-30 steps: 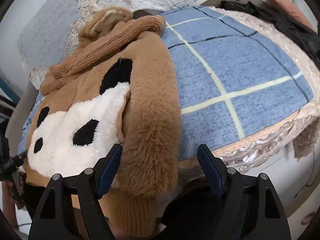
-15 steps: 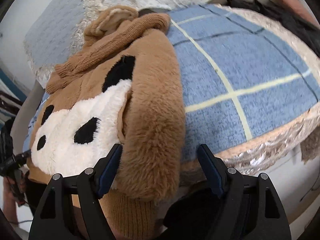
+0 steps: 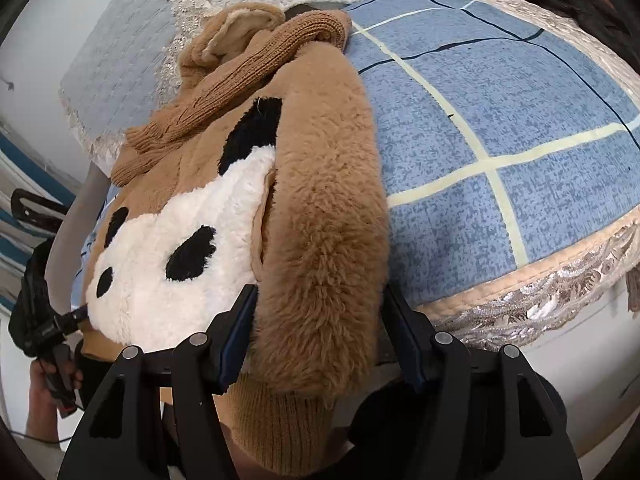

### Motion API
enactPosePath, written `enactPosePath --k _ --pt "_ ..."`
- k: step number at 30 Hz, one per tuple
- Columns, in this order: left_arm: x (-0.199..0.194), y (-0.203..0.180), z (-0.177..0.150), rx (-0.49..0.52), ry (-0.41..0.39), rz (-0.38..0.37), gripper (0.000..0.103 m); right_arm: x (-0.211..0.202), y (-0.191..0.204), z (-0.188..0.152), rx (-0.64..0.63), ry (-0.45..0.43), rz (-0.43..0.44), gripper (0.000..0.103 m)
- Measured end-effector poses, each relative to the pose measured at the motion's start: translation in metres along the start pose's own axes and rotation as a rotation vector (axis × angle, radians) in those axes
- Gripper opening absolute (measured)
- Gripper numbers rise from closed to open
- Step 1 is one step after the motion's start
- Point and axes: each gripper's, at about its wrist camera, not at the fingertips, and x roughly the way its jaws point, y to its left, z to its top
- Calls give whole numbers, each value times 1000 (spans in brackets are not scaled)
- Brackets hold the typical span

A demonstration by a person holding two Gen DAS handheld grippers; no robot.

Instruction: Fold large clothes

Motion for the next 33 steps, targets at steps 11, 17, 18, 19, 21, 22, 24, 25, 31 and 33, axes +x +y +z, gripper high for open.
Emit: enactPosePath --k 11,17,18,19,21,22,24,25,31,33 --pt "7 -11 7 49 51 30 95 -1 0 0 33 3 -5 64" --pt "-1 -4 1 19 51 -40 73 2 -14 -8 131 80 103 62" --pt "-1 -3 1 13 51 -49 72 1 -14 -9 122 64 107 60" --pt "-1 -1 1 -1 52 -56 71 1 -14 -10 120 65 109 59" --pt "-2 0 2 -24 56 -60 65 3 -13 -10 129 73 127 53" --pt "-2 -2 2 -27 54 -61 64 3 -12 -10 133 72 128 52" --pt "-3 -2 2 -25 50 -61 62 1 -10 -10 123 61 122 51" --pt "-2 -2 2 -26 48 -62 62 1 -9 -10 120 57 122 50" --pt "-3 -2 2 -26 46 -61 49 -6 4 -13 74 13 100 41" --pt "-6 -1 2 -40 34 -74 42 -9 10 -14 41 2 77 39"
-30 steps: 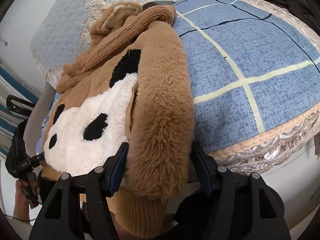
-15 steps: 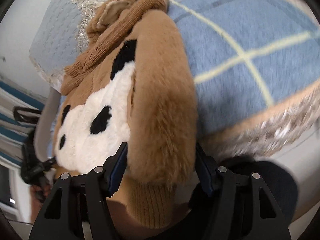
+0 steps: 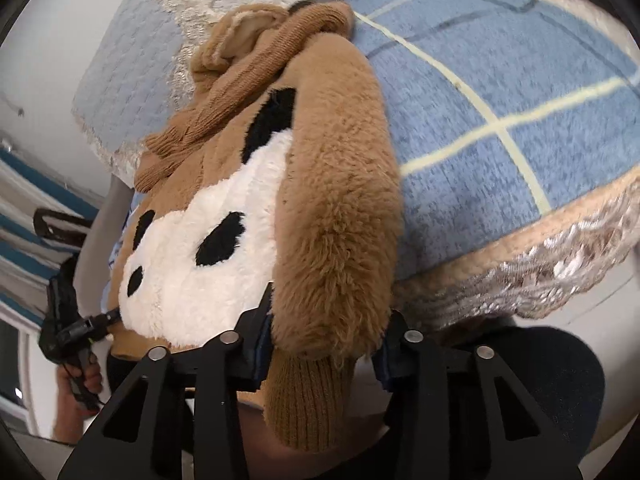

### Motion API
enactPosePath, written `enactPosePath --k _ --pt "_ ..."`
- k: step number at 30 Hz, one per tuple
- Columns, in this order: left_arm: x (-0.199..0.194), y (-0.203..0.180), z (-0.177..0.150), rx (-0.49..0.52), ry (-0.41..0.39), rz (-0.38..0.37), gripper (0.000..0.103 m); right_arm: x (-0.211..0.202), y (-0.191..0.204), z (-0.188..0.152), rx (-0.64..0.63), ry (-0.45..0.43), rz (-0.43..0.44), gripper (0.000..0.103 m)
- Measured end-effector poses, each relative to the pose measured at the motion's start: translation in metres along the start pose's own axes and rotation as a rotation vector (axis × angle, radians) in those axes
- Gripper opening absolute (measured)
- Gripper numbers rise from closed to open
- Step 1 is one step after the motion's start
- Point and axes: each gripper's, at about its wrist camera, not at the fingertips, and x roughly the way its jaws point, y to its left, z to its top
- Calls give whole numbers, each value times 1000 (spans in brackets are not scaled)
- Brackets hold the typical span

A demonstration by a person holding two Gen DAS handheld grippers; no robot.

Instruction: Fold large clothes

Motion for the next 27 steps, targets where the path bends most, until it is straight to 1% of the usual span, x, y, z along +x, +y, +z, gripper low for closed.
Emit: enactPosePath --k 1,3,5,6,8,11,13,14,16,17,19,22,24,27 --pt "-1 1 0 -3 -2 -6 41 -2 2 0 -7 -8 1 38" --pt "-3 1 -1 5 -8 -6 40 -3 2 -1 19 -12 24 37" --pt "0 -2 -2 22 -2 26 40 -1 -1 -1 33 -4 31 37" --pt "1 -6 -2 42 -1 48 43 1 -4 -1 31 9 21 37" --pt "5 -13 -1 69 9 103 44 -1 -1 -1 10 3 3 37" --pt "9 -17 0 72 9 111 44 -2 8 -1 -19 -13 -24 37" --pt "7 -14 0 55 15 89 39 -1 12 -3 -14 -21 -32 37" --pt "4 -16 0 63 12 84 35 -3 13 -3 -15 -29 -31 36" --pt "-3 -22 -2 107 -7 97 32 -7 15 -4 -24 -42 -29 34" --pt "-6 -26 -3 129 -16 109 29 -9 16 -4 -25 -50 -24 33" --pt "-13 -32 -3 142 -66 118 27 -14 17 -4 -16 -64 -11 32" --pt "-26 -37 -5 143 -97 85 27 -28 18 -5 3 -99 37 30" --pt "-37 -39 -6 144 -121 43 27 -37 19 -6 15 -120 74 30" --pt "-51 -35 -5 118 -144 -14 27 -49 20 -8 33 -139 117 29"
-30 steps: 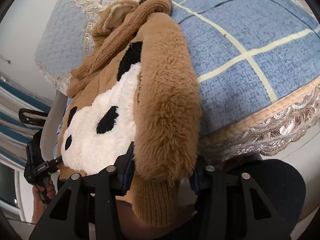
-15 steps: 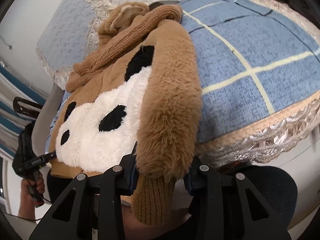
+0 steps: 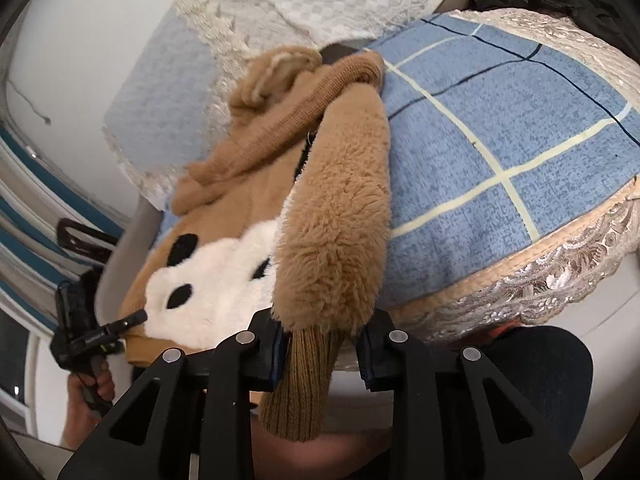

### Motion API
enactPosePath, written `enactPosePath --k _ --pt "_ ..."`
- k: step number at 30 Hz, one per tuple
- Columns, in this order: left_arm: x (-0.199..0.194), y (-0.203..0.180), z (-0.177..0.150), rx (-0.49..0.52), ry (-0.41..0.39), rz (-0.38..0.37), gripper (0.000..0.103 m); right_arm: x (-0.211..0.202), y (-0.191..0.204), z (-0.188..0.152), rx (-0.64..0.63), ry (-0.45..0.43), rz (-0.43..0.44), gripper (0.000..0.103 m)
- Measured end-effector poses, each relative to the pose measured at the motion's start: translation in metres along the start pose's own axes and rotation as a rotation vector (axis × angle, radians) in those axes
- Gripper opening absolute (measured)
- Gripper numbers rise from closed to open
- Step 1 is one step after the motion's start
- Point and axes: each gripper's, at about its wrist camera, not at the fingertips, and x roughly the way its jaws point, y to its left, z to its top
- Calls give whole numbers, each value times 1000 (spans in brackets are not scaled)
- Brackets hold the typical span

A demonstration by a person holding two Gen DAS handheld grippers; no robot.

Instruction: Fold large clothes

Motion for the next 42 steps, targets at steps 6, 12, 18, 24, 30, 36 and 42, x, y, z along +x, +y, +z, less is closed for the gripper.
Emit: enactPosePath --k 6,12,18,24,30,36,42 --pt "-14 2 -1 -34 -12 -49 27 -25 3 -2 57 -41 91 18" --pt "2 16 -7 -82 22 -32 28 -24 7 -5 -28 19 -41 9" --pt "25 26 -15 -111 58 -15 40 -2 -3 -7 -73 84 -194 25" --pt "48 40 -15 -162 120 -11 60 2 -26 6 -31 31 -172 67" --pt "54 37 -18 -166 146 -39 65 41 -38 5 -3 171 -84 66" --pt "50 17 -11 -74 203 -58 30 44 -25 1 1 186 -27 31" --pt "21 7 19 -106 159 -173 29 10 -5 25 8 106 113 28"
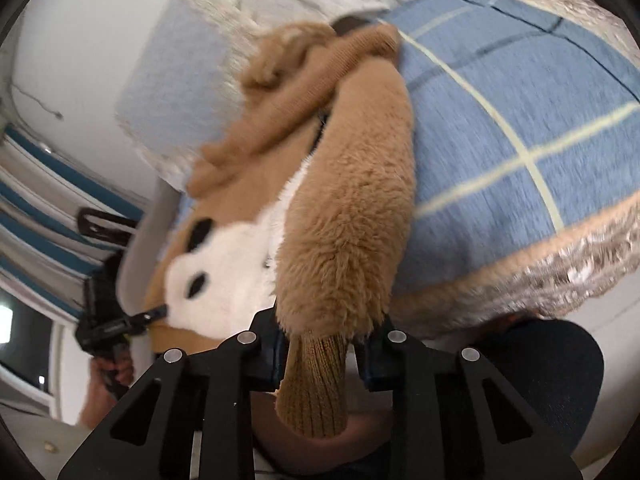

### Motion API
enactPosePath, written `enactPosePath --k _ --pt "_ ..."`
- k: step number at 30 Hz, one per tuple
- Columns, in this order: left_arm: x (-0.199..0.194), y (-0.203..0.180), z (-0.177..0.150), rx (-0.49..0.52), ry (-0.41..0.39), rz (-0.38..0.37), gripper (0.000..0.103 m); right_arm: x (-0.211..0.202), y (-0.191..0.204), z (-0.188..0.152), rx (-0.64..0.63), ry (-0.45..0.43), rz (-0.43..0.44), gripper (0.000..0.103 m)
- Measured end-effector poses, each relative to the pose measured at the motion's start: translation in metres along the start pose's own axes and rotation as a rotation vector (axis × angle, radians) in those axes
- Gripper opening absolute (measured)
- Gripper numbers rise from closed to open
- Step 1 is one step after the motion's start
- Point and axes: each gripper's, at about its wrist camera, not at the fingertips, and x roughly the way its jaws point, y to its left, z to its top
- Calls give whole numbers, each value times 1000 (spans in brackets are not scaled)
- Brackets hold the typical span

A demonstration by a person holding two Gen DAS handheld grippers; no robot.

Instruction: Fold large clothes

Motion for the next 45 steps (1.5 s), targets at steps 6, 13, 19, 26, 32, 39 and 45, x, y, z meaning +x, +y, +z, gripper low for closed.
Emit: enactPosePath --k 6,13,19,26,32,39,45 --pt "-15 -1 36 -69 -48 -124 29 1 24 37 -7 -50 98 28" --pt "-23 -3 82 -95 -133 -186 29 9 27 81 -2 -96 149 28" --pt "-22 -1 130 -116 -208 -221 29 21 34 131 -2 -131 167 28" --pt "-13 16 193 -189 -271 -232 29 47 30 193 32 -156 155 28" --pt "3 29 251 -239 -285 -208 29 81 24 253 49 -162 109 28" --pt "53 54 310 -315 -228 -147 31 140 0 304 133 -112 3 29" --pt "77 69 323 -370 -206 -117 39 177 -15 315 191 -72 -125 33"
